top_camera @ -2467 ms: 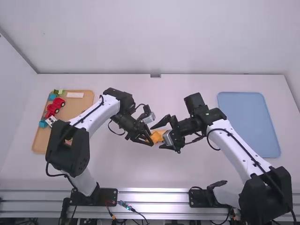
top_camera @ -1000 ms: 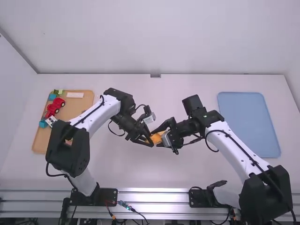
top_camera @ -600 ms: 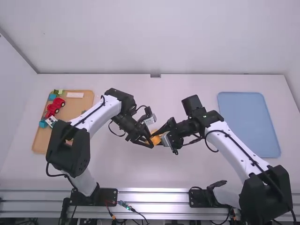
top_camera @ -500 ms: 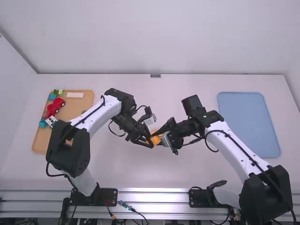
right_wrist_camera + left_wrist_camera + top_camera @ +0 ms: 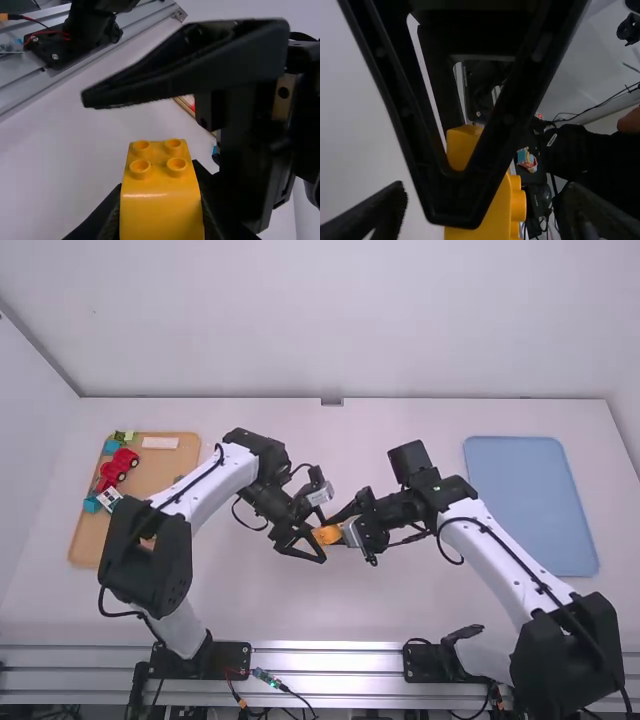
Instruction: Assemble lego blocks to make yellow taxi
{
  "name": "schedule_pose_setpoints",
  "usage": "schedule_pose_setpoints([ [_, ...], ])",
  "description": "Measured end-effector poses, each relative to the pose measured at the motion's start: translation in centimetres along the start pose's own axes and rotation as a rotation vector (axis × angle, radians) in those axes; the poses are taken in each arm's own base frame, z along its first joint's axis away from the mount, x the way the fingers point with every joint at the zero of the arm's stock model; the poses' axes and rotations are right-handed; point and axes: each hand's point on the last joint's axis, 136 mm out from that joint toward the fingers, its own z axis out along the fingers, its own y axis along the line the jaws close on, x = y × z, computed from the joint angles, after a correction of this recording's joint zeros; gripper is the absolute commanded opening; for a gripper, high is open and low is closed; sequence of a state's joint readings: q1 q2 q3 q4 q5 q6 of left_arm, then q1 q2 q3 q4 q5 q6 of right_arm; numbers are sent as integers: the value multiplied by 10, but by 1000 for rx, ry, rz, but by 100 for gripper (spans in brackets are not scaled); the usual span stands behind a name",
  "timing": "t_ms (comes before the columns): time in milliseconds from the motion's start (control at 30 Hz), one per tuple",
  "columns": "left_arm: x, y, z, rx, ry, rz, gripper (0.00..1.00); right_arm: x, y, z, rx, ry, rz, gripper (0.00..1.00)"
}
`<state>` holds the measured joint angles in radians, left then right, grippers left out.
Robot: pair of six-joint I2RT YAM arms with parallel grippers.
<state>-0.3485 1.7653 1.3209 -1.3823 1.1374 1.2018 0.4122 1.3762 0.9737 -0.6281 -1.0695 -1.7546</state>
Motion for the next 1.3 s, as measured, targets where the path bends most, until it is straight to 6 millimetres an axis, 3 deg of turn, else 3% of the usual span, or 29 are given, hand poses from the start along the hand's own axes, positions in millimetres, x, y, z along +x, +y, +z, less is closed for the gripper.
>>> schedule_pose_setpoints([
  [267,-2,3,-15,-32,-11,30,99,8,-13,-3,44,32,73,15],
  [533,-45,11,-80,-246,-33,221,99,34,-41,-29,183,97,248,10],
  [567,-46,12,-81,-254,-34,230,99,35,-43,-31,193,101,257,10],
  [767,-69,47,-98,-421,-30,370,99,59,-61,-59,322,152,454,6],
  [833,-77,70,-103,-502,-40,385,99,70,-62,-72,369,172,549,6],
  [1000,-73,112,-102,-612,-71,315,99,96,-61,-101,474,238,720,6],
  [1100,-64,124,-96,-628,-76,283,99,107,-58,-109,514,261,778,4],
  [1300,-50,141,-63,-632,-82,317,99,111,-45,-97,498,228,840,6],
])
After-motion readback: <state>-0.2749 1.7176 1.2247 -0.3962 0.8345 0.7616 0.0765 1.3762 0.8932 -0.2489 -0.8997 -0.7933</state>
